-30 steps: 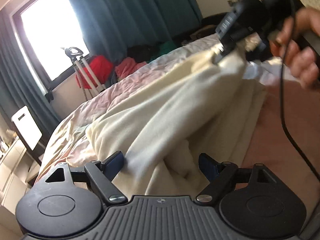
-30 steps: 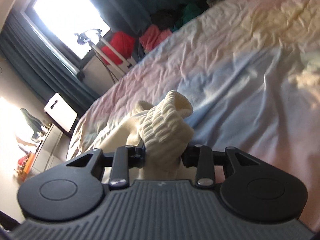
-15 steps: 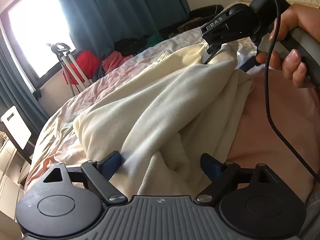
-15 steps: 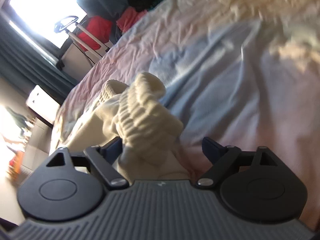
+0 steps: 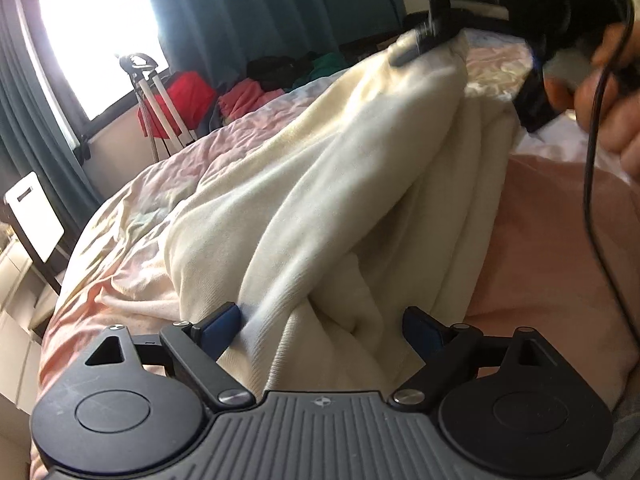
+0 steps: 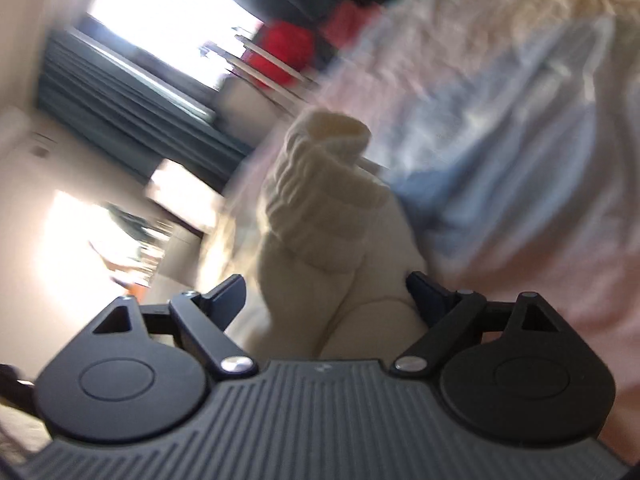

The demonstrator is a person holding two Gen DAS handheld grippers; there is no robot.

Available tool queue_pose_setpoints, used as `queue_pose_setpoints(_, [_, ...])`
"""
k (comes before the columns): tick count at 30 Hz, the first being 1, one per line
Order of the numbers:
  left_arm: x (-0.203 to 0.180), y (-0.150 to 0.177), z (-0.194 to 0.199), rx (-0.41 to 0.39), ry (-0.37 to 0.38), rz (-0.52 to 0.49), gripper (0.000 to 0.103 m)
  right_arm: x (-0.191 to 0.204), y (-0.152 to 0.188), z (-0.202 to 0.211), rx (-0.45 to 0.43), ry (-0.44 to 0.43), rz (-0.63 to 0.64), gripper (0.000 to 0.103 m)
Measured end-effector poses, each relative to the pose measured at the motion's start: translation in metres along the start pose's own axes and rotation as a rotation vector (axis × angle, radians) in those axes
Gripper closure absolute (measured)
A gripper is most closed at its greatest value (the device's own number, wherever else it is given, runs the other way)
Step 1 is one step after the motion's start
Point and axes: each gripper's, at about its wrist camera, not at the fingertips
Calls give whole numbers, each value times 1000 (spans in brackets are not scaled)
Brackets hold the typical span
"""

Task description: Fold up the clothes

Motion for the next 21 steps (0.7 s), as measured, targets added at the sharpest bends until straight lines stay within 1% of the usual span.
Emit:
queue_pose_setpoints(1, [1, -1, 2, -5, 10, 9, 14, -3, 3, -8, 29, 57, 6, 14])
queue_pose_setpoints(2, [2, -1, 3, -10, 20, 19, 14, -5, 7, -16, 57, 114, 12, 19])
queue_pose_setpoints(3, [5, -2, 5, -15, 31, 36, 14, -3, 9, -18, 57, 138, 39, 21])
queue_pose_setpoints(4, [10, -4, 8, -22, 46, 68, 14, 0, 11, -20, 54, 160, 67, 26])
queue_pose_setpoints(5, [15, -5, 11, -30, 61, 102, 15, 4, 11, -18, 44, 169, 79, 35])
queue_pose_setpoints(6, [24, -6, 15, -43, 85, 159, 15, 7, 11, -14, 28, 172, 80, 40])
queue_pose_setpoints(7, [33, -6, 20, -58, 110, 218, 15, 9, 12, -9, 12, 171, 73, 50])
queue_pose_setpoints(8, [45, -6, 25, -79, 142, 291, 14, 11, 13, -4, -9, 169, 69, 56])
queue_pose_setpoints(10, [69, -4, 35, -120, 192, 446, 13, 16, 14, 3, -52, 165, 90, 62])
queue_pose_setpoints(12, [93, 3, 37, -140, 232, 612, 10, 22, 13, 9, -90, 162, 113, 64])
queue_pose_setpoints(13, [106, 9, 35, -134, 257, 701, 6, 24, 11, 10, -107, 162, 126, 64])
queue_pose_setpoints(15, [123, 22, 18, -68, 311, 876, 6, 26, 9, 9, -121, 168, 150, 65])
queue_pose_setpoints(16, [131, 28, 8, -10, 336, 951, 6, 25, 9, 8, -121, 172, 153, 65])
queue_pose_setpoints(18, [141, 40, -10, 76, 357, 1080, 7, 22, 8, 7, -119, 174, 148, 65])
queue_pose_setpoints(19, [143, 45, -17, 96, 369, 1127, 7, 21, 8, 6, -117, 174, 143, 65])
queue_pose_setpoints(21, [142, 47, -26, 120, 427, 1167, 7, 21, 10, 6, -115, 177, 150, 64])
Point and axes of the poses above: each gripper's, at about its wrist camera, not at the fingertips, and z roughly against the way its jaws point, x to its left, y to its underside
